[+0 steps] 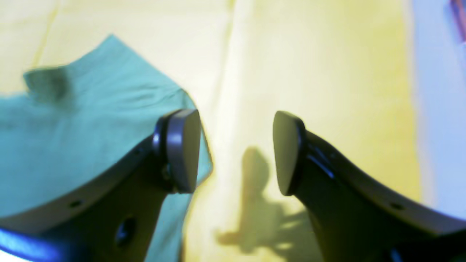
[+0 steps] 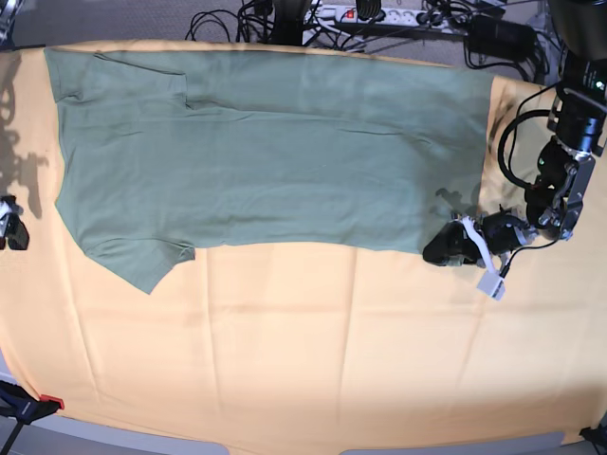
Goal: Fold the T-shirt properly
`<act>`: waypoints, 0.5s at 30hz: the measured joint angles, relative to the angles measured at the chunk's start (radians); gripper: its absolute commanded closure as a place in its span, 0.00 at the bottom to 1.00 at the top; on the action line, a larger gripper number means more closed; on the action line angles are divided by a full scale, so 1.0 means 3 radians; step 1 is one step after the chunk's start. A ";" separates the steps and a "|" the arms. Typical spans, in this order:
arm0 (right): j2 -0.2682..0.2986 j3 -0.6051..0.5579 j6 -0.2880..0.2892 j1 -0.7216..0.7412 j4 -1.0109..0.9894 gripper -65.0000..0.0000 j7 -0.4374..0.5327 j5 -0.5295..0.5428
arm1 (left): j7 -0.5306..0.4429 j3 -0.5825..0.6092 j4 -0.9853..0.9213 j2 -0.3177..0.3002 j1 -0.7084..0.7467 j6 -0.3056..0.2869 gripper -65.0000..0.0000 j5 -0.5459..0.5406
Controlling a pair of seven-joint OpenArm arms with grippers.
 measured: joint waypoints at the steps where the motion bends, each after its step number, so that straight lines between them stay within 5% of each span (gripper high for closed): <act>1: -0.0029 -0.0041 0.0079 0.0165 -0.0257 0.47 -0.0062 0.0130 | -0.0009 0.0000 0.0000 0.0001 0.0001 0.0000 1.00 -0.0008; 9: -0.0253 -0.0050 0.0331 0.1066 -0.1979 0.47 -0.0361 0.0542 | -0.0009 -0.0004 0.0000 0.0009 0.0004 -0.0001 1.00 0.0004; 15: -0.0476 -0.0048 0.0337 0.1174 -0.2241 0.47 -0.0469 0.0561 | -0.0013 -0.0004 0.0000 0.0009 0.0005 -0.0001 1.00 0.0003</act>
